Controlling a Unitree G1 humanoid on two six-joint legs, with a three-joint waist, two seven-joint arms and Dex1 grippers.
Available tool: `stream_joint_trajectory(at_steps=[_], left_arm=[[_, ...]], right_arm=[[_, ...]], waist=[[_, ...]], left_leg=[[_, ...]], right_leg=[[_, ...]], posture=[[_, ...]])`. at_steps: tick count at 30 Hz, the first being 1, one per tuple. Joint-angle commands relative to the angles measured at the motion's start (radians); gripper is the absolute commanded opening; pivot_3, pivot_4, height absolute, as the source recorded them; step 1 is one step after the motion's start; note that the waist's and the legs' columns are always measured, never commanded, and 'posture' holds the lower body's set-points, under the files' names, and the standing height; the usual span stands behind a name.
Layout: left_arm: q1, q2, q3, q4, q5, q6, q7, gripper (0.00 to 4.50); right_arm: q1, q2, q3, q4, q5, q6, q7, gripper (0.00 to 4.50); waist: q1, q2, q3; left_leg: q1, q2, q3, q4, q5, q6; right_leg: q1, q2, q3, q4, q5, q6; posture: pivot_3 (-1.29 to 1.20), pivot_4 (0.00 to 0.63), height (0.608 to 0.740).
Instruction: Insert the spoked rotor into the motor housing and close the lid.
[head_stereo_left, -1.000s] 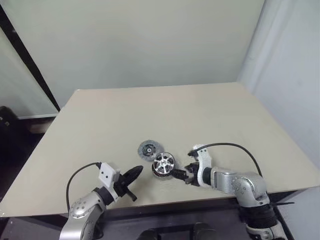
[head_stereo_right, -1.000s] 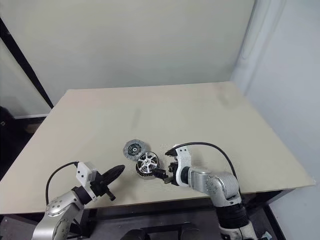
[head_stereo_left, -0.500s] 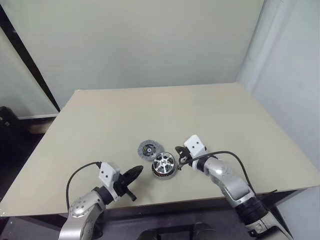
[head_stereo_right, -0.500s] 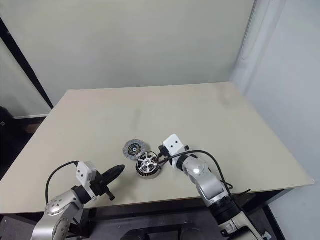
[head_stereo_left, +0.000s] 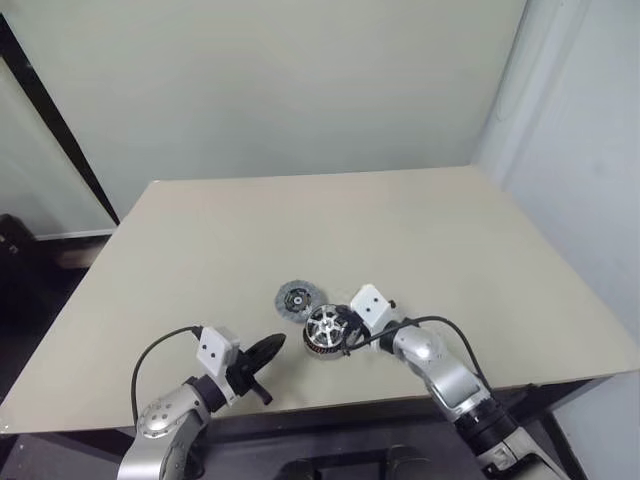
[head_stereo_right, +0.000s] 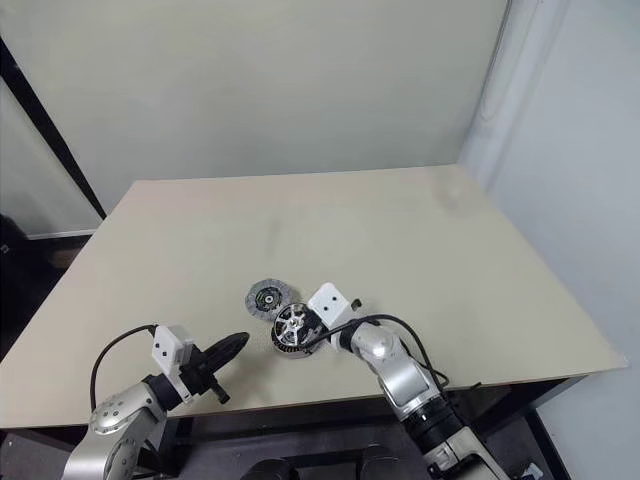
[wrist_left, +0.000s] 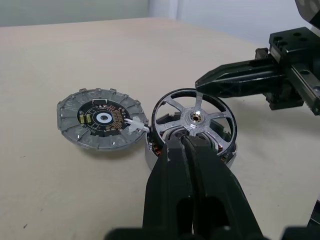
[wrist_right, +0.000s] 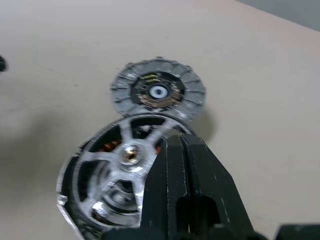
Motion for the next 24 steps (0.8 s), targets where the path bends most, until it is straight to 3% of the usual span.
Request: stream_joint_trajectory(at_steps=[1, 11, 24], left_arm=[[-0.005, 0.005, 0.002, -0.037, -0.003, -0.012, 0.002, 0.00], [-0.011, 0.002, -0.004, -0.029, -0.002, -0.016, -0.001, 0.00], [-0.012, 0.001, -0.002, -0.024, -0.002, -0.021, 0.001, 0.00]], right_arm=[[-0.007, 0.010, -0.021, -0.043, -0.010, -0.019, -0.003, 0.01], [-0.050, 0.004, -0.097, 0.029, -0.057, -0.026, -0.067, 0.01], [-0.001, 0.035, -0.048, 0.017, -0.062, -0.010, 0.004, 0.01]], waist=[[0.001, 0.000, 0.000], [0.009, 0.000, 0.000], [0.013, 0.000, 0.000]], left_leg=[[0.000, 0.000, 0.000, 0.000, 0.000, 0.000], [0.003, 0.000, 0.000, 0.002, 0.000, 0.000], [0.012, 0.000, 0.001, 0.000, 0.000, 0.000]], right_leg=[[0.000, 0.000, 0.000, 0.000, 0.000, 0.000], [0.003, 0.000, 0.000, 0.000, 0.000, 0.000], [0.012, 0.000, 0.000, 0.000, 0.000, 0.000]], posture=[[0.00, 0.000, 0.740], [0.00, 0.000, 0.740], [0.00, 0.000, 0.740]])
